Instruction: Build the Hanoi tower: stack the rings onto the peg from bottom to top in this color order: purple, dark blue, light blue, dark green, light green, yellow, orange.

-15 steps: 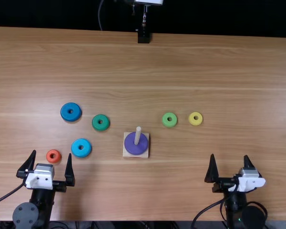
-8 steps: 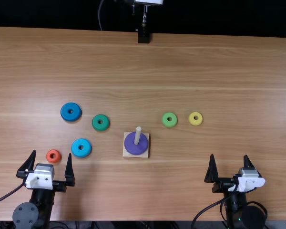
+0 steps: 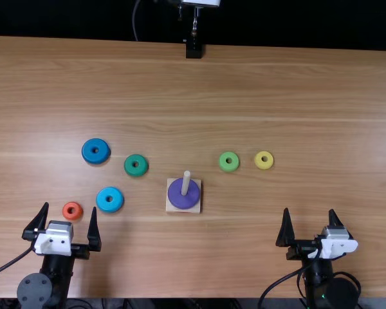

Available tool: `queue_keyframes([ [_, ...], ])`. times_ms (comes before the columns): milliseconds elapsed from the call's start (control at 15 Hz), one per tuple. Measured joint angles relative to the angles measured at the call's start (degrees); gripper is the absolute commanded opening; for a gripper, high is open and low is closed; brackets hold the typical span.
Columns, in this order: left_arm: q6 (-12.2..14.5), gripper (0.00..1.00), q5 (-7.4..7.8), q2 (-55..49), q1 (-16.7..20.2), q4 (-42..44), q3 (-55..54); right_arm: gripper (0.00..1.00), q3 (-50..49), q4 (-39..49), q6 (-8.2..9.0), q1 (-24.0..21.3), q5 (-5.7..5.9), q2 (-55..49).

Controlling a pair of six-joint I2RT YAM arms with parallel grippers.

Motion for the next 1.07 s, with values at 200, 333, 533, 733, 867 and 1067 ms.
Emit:
queue_keyframes([
  [200,0.1,1.00,-0.02,0.0,0.0,-0.1,0.0,1.00,0.0,0.0,-0.02,0.0,0.02,0.0],
  [333,0.3,1.00,0.00,0.0,0.0,-0.2,0.0,1.00,0.0,0.0,-0.02,0.0,0.04,0.0],
  [533,0.8,1.00,0.11,1.0,-1.3,-3.5,2.8,1.00,0.0,0.0,0.02,0.0,0.02,0.0],
  [733,1.0,1.00,0.66,9.5,-2.1,-5.6,14.0,1.00,0.0,0.0,0.02,0.0,0.02,0.0],
  [867,1.1,1.00,0.63,16.0,-2.4,-12.0,21.9,1.00,0.0,0.0,0.02,0.0,0.02,0.0],
  [1067,1.1,1.00,0.66,26.9,-2.4,-14.6,28.9,1.00,0.0,0.0,0.02,0.0,0.00,0.0],
])
